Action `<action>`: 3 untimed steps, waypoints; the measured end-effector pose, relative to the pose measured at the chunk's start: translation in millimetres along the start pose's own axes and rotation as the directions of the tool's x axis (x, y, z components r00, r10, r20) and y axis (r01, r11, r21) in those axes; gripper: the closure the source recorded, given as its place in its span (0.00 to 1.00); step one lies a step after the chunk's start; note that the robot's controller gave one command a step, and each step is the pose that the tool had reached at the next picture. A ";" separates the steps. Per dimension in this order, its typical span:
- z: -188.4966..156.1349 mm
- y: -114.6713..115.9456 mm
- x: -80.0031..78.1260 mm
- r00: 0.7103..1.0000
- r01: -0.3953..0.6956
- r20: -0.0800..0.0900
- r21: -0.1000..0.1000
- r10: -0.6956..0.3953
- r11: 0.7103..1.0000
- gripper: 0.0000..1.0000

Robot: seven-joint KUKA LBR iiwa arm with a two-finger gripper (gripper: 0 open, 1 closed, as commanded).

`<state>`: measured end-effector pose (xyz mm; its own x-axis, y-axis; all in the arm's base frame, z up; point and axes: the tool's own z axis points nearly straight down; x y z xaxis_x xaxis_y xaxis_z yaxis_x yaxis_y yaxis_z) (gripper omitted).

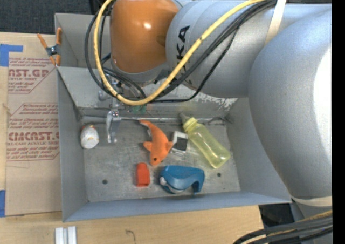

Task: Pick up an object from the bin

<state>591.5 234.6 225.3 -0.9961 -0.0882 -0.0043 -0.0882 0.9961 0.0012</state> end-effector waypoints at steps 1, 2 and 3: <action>10.9 -1.1 0.9 1.000 -0.002 -0.002 0.000 0.002 1.000 0.00; 73.0 -2.5 2.8 0.999 0.032 0.003 -0.001 -0.032 0.999 0.00; 126.0 5.5 -0.8 0.997 -0.072 -0.002 0.000 0.072 0.997 0.00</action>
Offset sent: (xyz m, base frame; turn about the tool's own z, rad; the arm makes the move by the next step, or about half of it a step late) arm -0.0066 -0.0058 -0.1553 -0.0769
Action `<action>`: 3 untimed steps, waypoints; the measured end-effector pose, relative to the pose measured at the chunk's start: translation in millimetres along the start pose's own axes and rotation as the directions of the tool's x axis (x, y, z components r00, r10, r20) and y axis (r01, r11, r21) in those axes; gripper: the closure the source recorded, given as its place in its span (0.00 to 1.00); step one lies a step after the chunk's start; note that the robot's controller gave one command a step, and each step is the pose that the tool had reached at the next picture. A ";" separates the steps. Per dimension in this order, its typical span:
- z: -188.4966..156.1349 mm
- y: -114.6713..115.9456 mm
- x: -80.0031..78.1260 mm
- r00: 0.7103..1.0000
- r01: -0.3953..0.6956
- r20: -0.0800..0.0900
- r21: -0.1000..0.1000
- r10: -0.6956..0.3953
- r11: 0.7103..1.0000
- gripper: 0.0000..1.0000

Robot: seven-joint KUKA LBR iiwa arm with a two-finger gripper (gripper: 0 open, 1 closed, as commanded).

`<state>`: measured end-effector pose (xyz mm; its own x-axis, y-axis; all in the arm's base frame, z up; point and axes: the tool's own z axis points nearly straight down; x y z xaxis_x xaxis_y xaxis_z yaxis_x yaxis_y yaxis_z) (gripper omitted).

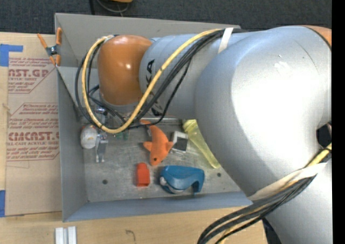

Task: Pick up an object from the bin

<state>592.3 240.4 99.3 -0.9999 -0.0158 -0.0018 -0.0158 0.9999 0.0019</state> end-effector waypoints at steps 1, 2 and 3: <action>-1.6 4.3 12.6 0.998 -0.065 0.001 0.006 0.065 0.998 1.00; -1.6 4.2 12.6 0.998 -0.065 0.000 0.006 0.065 0.998 1.00; -58.4 0.5 11.8 0.999 -0.049 -0.004 0.004 0.049 0.999 1.00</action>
Offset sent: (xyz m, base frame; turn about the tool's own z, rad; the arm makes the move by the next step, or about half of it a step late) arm 0.0000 0.0000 0.0000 0.0000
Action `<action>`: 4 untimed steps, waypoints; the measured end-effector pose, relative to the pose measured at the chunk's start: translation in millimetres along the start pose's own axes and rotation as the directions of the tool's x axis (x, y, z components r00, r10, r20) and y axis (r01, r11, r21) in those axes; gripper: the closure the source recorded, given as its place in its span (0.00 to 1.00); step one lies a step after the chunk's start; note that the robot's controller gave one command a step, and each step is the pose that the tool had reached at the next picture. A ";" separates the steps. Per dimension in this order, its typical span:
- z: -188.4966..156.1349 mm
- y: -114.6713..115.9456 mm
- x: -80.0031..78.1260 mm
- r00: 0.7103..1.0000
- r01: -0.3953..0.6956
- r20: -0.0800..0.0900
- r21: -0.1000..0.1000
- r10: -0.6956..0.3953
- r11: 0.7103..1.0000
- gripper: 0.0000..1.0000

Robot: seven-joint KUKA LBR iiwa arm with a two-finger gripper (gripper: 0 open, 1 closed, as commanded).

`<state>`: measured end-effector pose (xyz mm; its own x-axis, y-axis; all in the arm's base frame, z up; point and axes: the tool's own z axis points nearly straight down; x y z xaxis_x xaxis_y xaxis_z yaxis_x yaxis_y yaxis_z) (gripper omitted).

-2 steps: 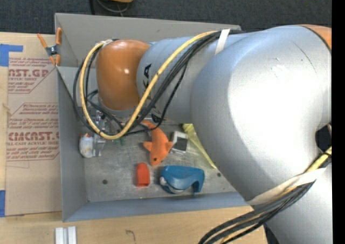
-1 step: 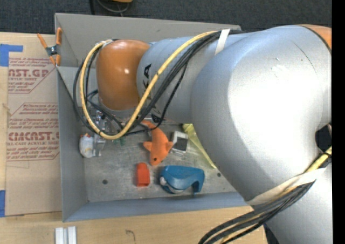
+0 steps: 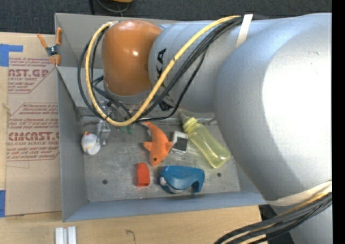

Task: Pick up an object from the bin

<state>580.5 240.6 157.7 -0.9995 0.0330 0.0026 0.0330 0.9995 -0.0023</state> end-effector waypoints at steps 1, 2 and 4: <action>-38.8 2.5 -2.5 1.000 0.028 0.005 -0.003 -0.028 1.000 0.00; -26.9 3.4 -3.1 0.999 0.040 0.005 -0.002 -0.040 0.999 0.00; 82.1 5.4 7.6 0.984 0.180 0.002 -0.002 -0.180 0.984 0.00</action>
Offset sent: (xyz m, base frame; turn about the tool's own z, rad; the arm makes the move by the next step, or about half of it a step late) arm 0.0000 0.0000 0.0000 0.0000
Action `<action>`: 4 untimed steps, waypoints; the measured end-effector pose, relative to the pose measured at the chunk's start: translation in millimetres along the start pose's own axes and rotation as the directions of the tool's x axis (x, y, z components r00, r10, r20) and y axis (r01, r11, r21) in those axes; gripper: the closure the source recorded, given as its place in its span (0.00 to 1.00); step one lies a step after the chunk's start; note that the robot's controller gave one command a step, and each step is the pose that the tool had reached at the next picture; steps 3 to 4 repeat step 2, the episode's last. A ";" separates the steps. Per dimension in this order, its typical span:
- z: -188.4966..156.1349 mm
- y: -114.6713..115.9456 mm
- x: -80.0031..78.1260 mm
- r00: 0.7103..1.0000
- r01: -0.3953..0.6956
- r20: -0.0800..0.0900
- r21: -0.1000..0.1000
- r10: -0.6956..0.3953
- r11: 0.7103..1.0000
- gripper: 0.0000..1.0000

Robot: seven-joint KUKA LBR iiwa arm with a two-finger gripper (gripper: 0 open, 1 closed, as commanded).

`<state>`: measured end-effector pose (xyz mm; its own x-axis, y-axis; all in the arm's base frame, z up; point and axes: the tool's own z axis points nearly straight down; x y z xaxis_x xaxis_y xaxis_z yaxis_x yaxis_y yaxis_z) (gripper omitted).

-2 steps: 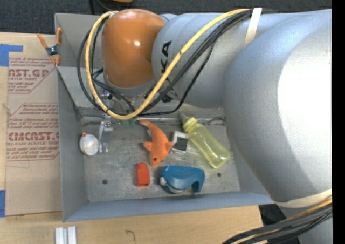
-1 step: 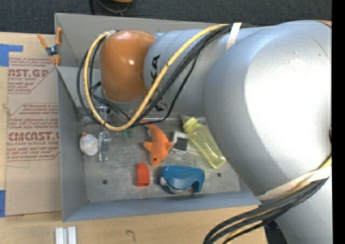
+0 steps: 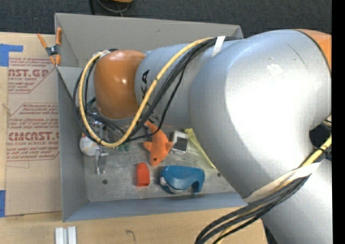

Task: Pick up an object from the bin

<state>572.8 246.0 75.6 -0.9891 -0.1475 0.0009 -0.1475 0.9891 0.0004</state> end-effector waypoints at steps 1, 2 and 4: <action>4.5 0.8 21.1 0.975 -0.224 0.005 -0.002 0.224 0.975 1.00; 4.5 0.9 21.1 0.975 -0.224 0.005 -0.002 0.224 0.975 1.00; 4.5 0.9 21.1 0.975 -0.224 0.005 -0.002 0.224 0.975 1.00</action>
Offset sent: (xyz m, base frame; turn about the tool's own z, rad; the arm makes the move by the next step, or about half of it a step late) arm 0.0000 0.0000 0.0000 0.0000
